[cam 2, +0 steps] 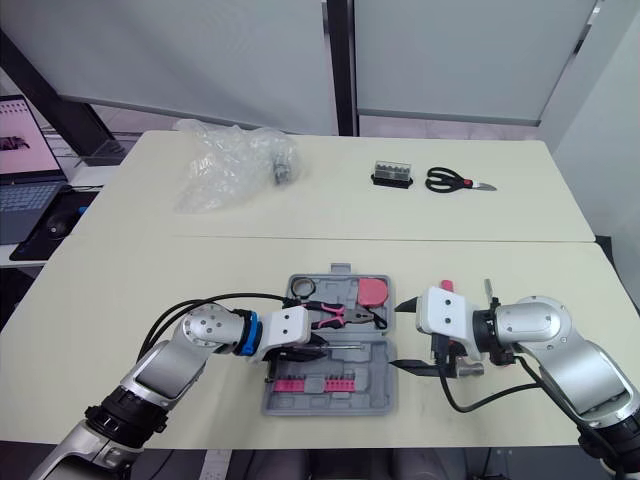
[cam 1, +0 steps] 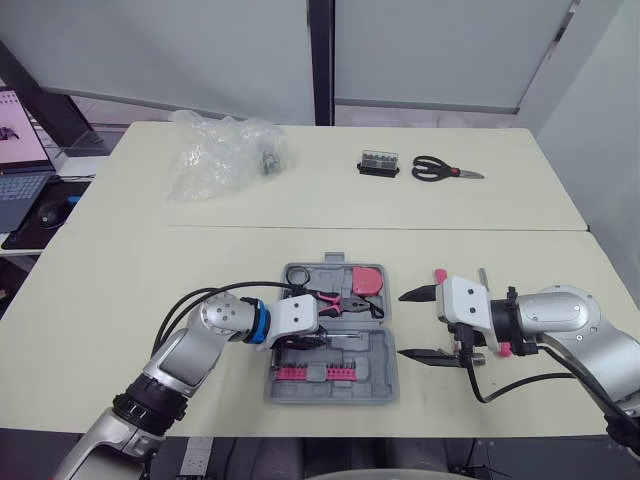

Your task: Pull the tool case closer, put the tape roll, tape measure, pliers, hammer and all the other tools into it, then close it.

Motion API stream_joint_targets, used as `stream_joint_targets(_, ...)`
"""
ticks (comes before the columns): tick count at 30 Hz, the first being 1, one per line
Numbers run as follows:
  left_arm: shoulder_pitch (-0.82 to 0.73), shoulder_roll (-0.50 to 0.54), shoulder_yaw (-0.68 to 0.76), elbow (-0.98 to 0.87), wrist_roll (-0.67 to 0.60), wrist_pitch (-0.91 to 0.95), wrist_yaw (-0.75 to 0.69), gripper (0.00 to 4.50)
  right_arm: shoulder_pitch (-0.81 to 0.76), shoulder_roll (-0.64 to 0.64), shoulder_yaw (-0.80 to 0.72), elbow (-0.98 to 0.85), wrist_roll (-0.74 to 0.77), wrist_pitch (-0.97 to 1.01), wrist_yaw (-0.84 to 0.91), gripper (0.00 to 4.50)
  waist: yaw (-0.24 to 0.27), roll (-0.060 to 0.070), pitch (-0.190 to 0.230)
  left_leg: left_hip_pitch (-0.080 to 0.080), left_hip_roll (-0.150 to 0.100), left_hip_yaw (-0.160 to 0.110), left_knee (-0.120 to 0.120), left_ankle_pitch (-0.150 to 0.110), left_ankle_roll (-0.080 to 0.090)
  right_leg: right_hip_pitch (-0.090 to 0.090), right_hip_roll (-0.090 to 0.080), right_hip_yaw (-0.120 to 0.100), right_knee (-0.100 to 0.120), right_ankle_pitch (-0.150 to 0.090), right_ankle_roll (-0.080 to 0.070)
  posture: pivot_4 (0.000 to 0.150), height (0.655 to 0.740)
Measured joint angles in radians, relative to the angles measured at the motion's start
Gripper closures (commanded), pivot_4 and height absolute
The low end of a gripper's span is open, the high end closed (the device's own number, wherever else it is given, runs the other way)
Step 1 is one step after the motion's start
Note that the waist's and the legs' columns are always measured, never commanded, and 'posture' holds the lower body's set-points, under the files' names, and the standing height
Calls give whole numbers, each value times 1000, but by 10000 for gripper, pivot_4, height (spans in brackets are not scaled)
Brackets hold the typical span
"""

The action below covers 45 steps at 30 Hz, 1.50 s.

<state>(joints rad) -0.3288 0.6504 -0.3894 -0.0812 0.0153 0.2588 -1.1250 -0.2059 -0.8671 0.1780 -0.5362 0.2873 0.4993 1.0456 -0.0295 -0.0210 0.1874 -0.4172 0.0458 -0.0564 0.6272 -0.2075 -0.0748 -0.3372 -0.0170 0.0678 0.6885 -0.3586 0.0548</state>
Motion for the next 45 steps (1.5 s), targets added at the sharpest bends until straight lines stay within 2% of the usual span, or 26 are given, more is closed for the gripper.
stream_joint_targets(8,-10,27,67,-122,-45,51,18,1281,2,0,0,-2,2,5,-1,0,-2,0,0,0,0,0,0,0,0,0,0,0,0,0,0,1500,7400)
stream_joint_targets(9,-10,37,78,-129,-49,53,17,1281,2,0,0,-3,2,7,-1,0,-2,0,0,0,0,0,0,0,0,0,0,0,0,0,0,1500,7400)
stream_joint_targets(12,-8,71,98,-108,-64,28,0,6360,2,0,0,-3,2,8,-1,0,-1,0,0,0,0,0,0,0,0,0,0,0,0,0,0,1500,7400)
stream_joint_targets(23,-9,51,74,-6,-73,-7,-41,42800,-2,2,2,-2,0,8,-3,0,0,0,0,0,0,0,0,0,0,0,0,0,0,0,0,1500,7400)
stream_joint_targets(24,-8,47,68,2,-67,-7,-41,44594,-2,2,2,-2,0,8,-4,0,0,0,0,0,0,0,0,0,0,0,0,0,0,0,0,1500,7400)
stream_joint_targets(35,-9,18,20,66,-2,-33,-11,44594,-2,3,2,-2,0,9,-5,0,-1,0,0,0,0,0,0,0,0,0,0,0,0,0,0,1500,7400)
stream_joint_targets(45,1,4,33,101,-19,-89,2,44594,-2,3,2,-2,-3,5,-5,0,-2,0,0,1,0,0,1,0,0,0,0,0,2,0,0,1500,7400)
